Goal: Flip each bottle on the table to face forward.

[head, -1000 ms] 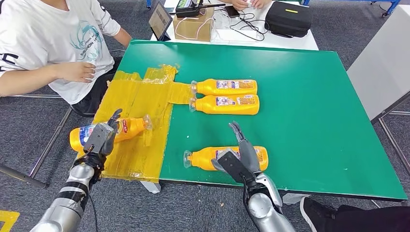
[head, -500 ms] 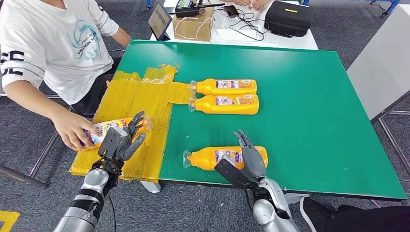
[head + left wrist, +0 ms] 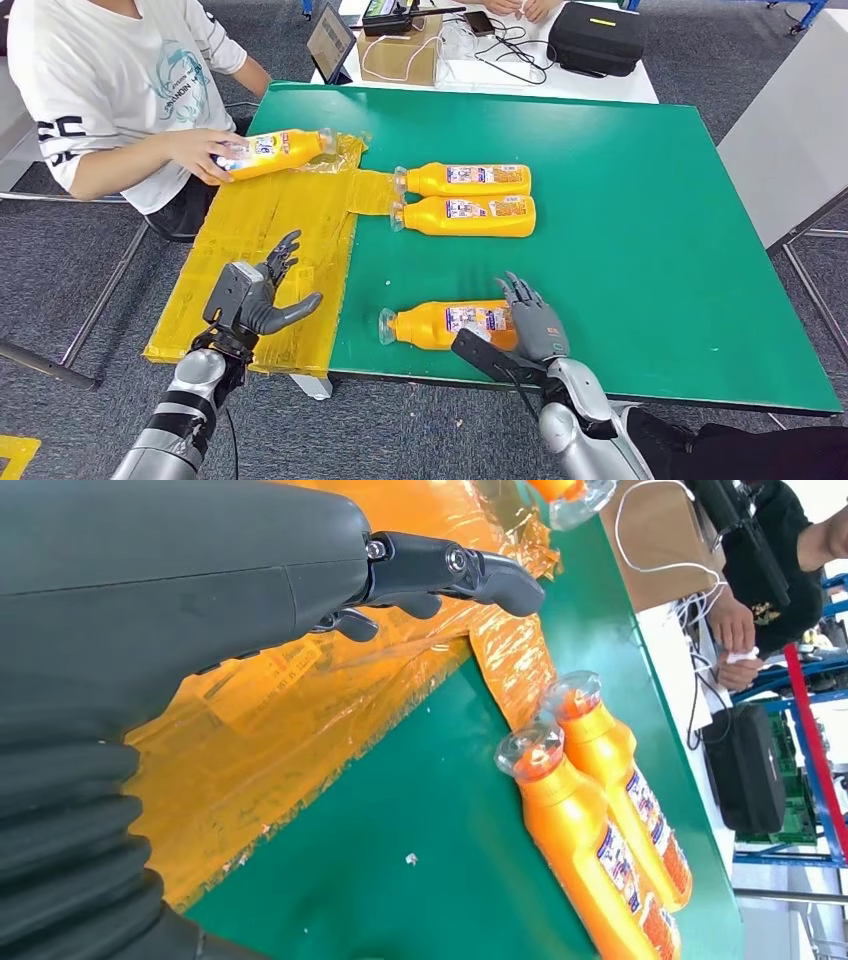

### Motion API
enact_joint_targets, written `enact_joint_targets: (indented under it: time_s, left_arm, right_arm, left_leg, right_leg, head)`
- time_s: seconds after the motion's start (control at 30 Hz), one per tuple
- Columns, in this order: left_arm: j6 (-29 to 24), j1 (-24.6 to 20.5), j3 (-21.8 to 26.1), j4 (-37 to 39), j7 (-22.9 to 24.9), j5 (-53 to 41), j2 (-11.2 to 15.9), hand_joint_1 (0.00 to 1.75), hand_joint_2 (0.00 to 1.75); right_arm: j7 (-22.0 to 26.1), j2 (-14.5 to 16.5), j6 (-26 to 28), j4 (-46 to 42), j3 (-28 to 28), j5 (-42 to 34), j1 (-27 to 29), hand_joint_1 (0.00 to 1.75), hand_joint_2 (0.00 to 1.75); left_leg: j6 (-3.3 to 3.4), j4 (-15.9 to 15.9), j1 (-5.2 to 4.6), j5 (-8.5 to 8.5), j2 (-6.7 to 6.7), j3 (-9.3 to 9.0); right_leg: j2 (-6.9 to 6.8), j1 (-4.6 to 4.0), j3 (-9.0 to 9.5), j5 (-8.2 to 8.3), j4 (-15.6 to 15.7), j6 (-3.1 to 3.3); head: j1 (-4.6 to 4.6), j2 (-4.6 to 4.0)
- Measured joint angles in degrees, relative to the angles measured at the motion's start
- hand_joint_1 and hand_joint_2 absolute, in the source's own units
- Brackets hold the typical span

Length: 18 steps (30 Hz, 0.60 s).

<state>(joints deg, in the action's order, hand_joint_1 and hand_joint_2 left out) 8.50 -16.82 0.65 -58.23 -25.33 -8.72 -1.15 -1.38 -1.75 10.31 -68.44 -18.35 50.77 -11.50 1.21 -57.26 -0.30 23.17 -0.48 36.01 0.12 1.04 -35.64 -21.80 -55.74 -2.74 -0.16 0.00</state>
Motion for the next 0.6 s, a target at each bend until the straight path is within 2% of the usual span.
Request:
enact_joint_targets:
  time_s: [0.33,0.47,0.6]
  left_arm:
    - [0.05,-0.01,-0.05,0.13,0.22,0.05,-0.23,0.0,1.75]
    - [0.32,0.0,-0.11,0.13,0.54,0.26,-0.31,0.0,1.75]
    - [0.87,-0.03,-0.15,0.18,0.92,0.81,-0.31,0.0,1.75]
  right_arm:
    - [-1.86,-1.26,-2.52,3.57,-0.22,2.0,-2.52,0.0,1.75]
    - [-2.67,-2.02,-4.67,6.47,-0.93,2.81,-4.63,1.44,1.75]
    - [-2.53,-2.48,-5.96,9.41,-1.81,2.65,-6.87,1.49,1.75]
  left_leg:
    - [0.0,0.0,0.0,0.0,0.01,0.0]
    - [0.0,0.0,0.0,0.0,0.03,-0.03]
    - [0.0,0.0,0.0,0.0,0.13,-0.13]
  right_leg:
    - [0.0,0.0,0.0,0.0,0.0,0.0]
    - [0.01,0.0,0.02,0.01,0.01,0.0]
    - [0.02,-0.01,0.08,0.03,0.01,0.02]
  head:
    - [0.0,0.01]
    - [0.01,0.01]
    - [0.01,0.01]
